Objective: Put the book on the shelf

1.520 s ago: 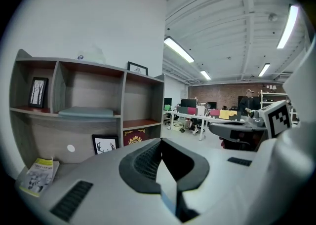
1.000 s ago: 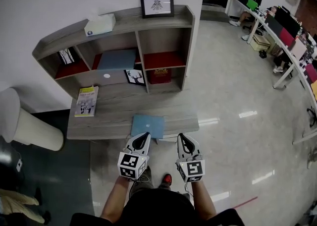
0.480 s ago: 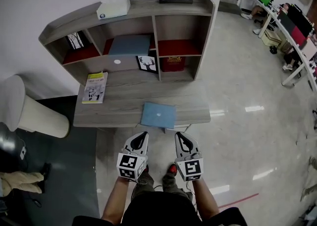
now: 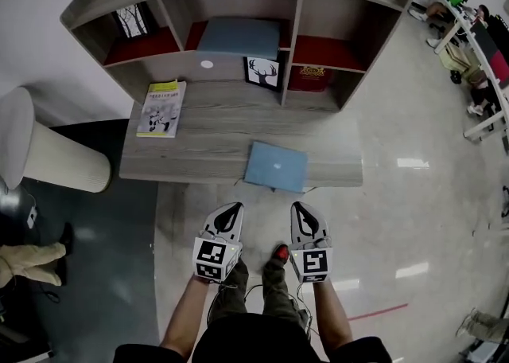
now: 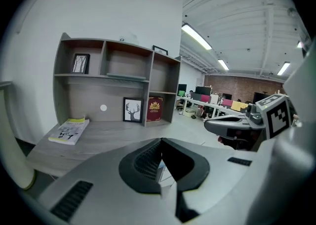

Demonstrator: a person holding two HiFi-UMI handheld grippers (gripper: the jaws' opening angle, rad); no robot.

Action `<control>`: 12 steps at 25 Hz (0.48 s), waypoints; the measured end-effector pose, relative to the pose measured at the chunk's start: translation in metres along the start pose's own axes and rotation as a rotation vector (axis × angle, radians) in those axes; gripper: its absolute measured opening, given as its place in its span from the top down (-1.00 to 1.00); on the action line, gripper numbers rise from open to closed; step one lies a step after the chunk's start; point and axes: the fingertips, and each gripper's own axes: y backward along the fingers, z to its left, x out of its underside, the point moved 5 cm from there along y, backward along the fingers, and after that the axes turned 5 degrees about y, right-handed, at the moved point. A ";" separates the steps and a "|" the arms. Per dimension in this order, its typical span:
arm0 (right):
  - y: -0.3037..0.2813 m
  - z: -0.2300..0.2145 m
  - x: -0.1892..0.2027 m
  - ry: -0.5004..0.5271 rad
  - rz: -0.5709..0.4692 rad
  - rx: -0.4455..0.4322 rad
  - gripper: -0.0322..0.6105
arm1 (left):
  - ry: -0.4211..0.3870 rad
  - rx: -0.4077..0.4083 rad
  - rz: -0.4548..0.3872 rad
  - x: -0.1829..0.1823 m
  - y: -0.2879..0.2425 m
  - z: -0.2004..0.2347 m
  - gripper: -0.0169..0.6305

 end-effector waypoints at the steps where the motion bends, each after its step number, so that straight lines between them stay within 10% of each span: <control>1: -0.005 0.003 0.005 0.006 0.003 -0.001 0.80 | 0.005 0.001 0.006 0.005 -0.003 0.005 0.93; 12: -0.052 0.023 0.063 0.039 0.082 -0.032 0.80 | 0.045 0.004 0.068 0.062 -0.039 0.043 0.92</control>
